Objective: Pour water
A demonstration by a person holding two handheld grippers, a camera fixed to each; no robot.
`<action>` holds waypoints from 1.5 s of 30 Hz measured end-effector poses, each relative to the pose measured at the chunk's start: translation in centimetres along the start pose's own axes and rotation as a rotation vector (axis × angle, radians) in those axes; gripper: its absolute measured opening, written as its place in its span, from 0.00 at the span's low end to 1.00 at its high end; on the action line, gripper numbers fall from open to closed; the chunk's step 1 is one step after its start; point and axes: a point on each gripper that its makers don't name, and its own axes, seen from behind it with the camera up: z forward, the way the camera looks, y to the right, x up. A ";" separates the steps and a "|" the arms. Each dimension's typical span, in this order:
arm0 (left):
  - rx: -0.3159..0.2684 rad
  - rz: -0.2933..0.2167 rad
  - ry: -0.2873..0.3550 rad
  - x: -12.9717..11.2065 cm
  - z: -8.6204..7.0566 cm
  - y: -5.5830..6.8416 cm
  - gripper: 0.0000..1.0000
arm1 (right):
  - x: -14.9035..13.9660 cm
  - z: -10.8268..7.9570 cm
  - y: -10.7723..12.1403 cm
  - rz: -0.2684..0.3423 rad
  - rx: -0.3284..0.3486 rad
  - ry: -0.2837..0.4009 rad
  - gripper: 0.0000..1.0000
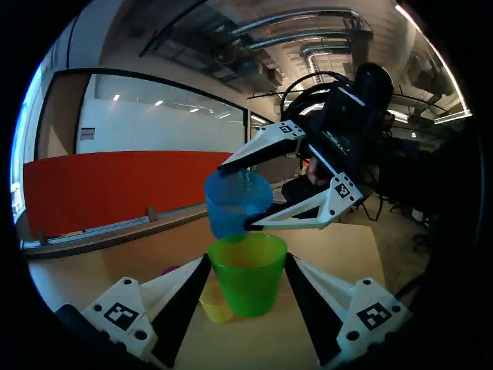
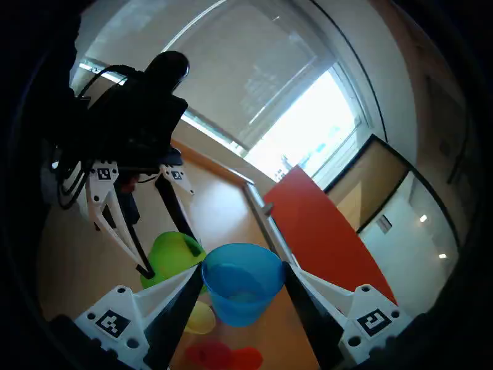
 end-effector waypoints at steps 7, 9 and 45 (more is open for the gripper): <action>-0.006 0.003 0.002 0.2 0.3 0.2 0.87 | 0.1 -0.1 0.1 -0.050 0.004 -0.016 0.93; -0.007 0.002 0.003 0.2 0.3 0.3 0.87 | 0.1 -0.1 0.2 -0.060 0.004 -0.020 0.93; -0.010 0.008 0.009 0.6 0.4 0.2 0.87 | 1.2 -0.3 1.4 -0.260 -0.020 -0.042 0.93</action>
